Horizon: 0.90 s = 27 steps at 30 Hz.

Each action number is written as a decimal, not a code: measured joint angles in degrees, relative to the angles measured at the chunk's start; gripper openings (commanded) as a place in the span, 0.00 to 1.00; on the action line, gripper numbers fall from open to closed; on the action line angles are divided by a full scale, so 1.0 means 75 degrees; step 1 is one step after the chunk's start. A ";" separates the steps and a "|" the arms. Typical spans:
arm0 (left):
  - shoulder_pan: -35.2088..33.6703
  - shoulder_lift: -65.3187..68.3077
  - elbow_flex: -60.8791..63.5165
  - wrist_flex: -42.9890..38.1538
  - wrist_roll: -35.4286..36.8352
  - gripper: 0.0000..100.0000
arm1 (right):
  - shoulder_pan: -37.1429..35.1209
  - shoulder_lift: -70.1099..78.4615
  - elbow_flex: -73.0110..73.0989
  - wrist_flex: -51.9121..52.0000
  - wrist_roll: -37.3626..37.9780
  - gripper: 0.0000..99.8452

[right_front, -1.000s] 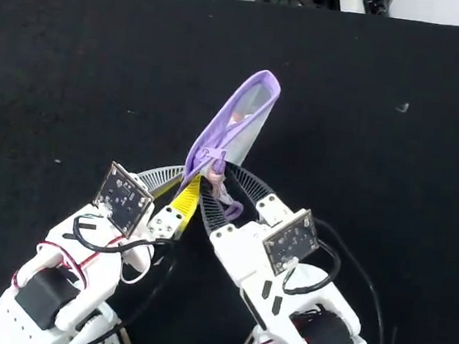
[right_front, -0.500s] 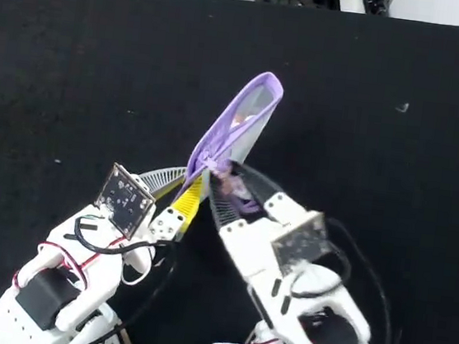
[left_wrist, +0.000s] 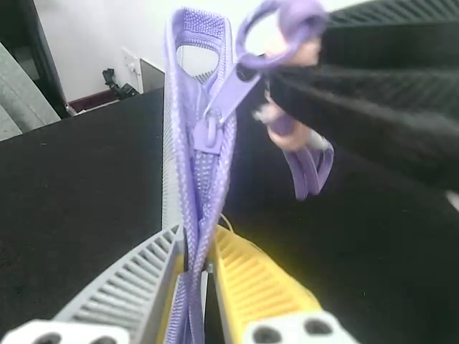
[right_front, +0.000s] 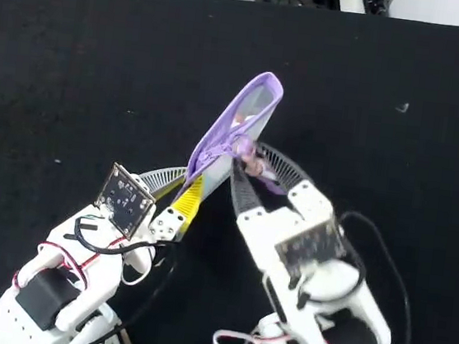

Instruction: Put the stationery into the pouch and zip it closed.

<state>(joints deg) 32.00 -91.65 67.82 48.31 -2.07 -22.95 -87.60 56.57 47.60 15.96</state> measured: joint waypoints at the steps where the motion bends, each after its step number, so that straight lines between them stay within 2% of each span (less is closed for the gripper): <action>1: 0.0000 0.0000 0.0000 -0.0023 -0.0012 0.03 | 0.0152 0.0363 -0.0188 -0.0035 0.0000 0.01; 11: 0.0012 0.0000 0.0000 -0.0047 -0.0023 0.03 | 0.1278 0.2075 -0.1547 -0.0094 0.0399 0.01; 27: 0.0012 0.0000 0.0035 -0.0070 -0.0035 0.03 | 0.2942 0.4935 -0.2122 -0.2333 0.0821 0.01</action>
<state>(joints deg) 32.09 -91.65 68.09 47.78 -2.33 -0.88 -50.59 40.66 30.11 22.11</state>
